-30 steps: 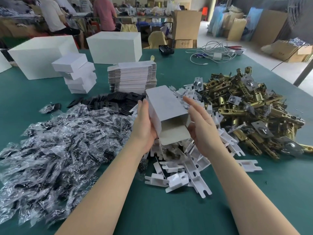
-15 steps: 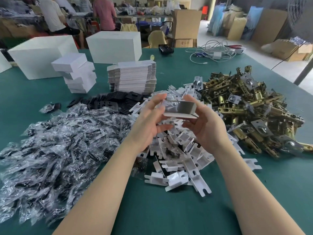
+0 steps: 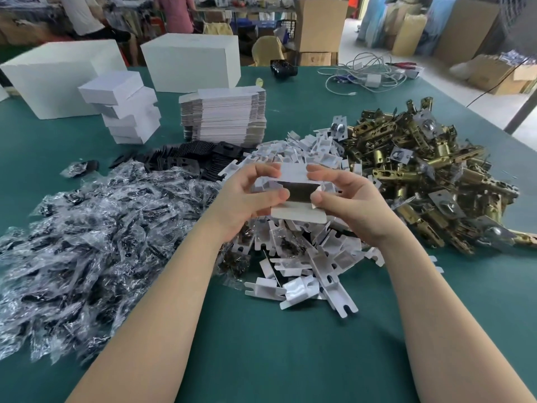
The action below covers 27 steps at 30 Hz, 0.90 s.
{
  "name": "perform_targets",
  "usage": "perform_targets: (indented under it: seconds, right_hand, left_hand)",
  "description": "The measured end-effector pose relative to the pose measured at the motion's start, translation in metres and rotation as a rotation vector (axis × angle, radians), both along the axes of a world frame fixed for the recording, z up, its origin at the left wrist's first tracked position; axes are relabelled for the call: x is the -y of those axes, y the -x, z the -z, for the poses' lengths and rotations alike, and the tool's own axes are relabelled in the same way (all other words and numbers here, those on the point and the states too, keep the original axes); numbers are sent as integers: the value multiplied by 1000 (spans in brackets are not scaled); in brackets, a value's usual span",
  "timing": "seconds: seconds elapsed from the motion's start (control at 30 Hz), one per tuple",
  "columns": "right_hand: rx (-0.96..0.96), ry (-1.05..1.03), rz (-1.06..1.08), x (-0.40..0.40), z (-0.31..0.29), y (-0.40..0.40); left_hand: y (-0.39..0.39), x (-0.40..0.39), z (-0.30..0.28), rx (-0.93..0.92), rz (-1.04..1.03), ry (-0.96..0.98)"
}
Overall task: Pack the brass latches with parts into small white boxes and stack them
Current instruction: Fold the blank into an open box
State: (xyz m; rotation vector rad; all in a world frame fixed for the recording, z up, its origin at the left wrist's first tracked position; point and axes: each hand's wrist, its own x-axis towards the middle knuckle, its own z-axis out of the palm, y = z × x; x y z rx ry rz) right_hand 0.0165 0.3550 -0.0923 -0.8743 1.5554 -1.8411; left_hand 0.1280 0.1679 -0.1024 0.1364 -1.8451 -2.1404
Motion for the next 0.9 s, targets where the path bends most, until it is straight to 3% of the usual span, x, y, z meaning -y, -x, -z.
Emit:
perform_targets:
  seconds: [0.2,0.37,0.63,0.8,0.9]
  right_hand:
    - [-269,-57,226,5,2,-4]
    - [-243,44,319,8,8,-2]
    - [-14,102,228,13,8,-3]
    - [-296,8,146,10,8,-6]
    - [-316,61,162,14,5,-12]
  left_hand:
    - [5,-5,8,-45,-87,211]
    - [7,-12,8,-114,-90,190]
    - [7,-14,8,-108,-166,33]
    - [8,-14,8,-157,-220,-67]
    - [8,-15,9,-165,-227,-63]
